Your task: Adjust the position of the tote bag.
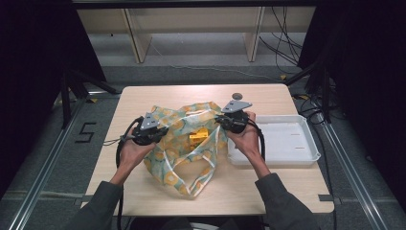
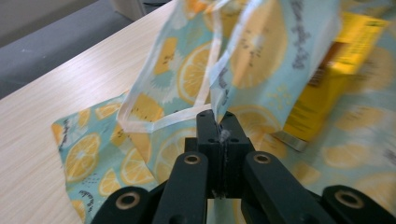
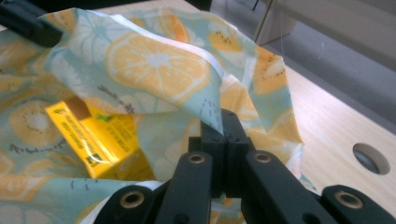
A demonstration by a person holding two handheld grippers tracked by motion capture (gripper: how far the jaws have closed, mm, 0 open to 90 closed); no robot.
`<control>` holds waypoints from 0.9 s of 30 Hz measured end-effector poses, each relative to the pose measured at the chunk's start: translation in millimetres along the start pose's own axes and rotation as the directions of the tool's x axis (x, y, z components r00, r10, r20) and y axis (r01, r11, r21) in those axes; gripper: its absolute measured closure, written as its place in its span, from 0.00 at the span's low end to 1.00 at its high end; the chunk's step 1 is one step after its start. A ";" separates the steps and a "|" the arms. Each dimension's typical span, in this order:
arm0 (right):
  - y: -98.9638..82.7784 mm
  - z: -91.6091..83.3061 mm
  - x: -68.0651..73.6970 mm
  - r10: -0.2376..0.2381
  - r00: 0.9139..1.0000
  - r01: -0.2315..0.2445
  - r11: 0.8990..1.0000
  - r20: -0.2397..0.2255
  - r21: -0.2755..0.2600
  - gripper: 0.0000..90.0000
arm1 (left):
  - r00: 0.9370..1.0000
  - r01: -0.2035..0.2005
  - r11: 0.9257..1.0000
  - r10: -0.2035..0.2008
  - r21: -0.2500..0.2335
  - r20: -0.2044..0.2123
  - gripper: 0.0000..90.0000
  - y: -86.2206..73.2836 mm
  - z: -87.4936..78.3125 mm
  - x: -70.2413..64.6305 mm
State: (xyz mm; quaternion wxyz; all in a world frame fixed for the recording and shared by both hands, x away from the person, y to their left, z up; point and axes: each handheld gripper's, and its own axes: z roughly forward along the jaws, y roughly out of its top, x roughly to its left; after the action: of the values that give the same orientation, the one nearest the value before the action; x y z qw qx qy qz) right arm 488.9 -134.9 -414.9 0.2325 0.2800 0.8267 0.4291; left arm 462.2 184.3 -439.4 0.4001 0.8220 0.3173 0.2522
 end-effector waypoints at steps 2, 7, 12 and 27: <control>-2.9 5.6 0.1 0.003 1.000 -0.004 1.000 0.011 0.021 1.00 | 1.000 -0.025 0.999 0.025 0.029 -0.012 0.99 -1.6 7.1 5.5; -6.9 16.4 -1.3 -0.029 0.999 0.028 0.998 0.021 0.056 1.00 | 1.000 0.017 0.997 -0.016 0.074 -0.022 0.99 -8.1 19.1 7.3; -18.4 29.3 2.6 -0.019 1.000 0.017 0.987 0.010 0.158 1.00 | 0.999 0.034 0.990 -0.036 0.135 0.010 0.99 -22.0 29.7 2.0; -32.6 44.3 4.4 0.022 1.000 -0.020 0.956 -0.004 0.293 0.99 | 0.996 0.060 0.981 -0.073 0.187 0.059 0.97 -37.0 40.0 3.3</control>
State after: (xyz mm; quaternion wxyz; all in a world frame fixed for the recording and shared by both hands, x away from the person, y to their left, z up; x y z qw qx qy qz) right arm 504.8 -121.8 -466.1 0.1808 0.3186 0.8789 0.3054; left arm 479.4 184.4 -491.2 0.3404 0.8523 0.3534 0.1812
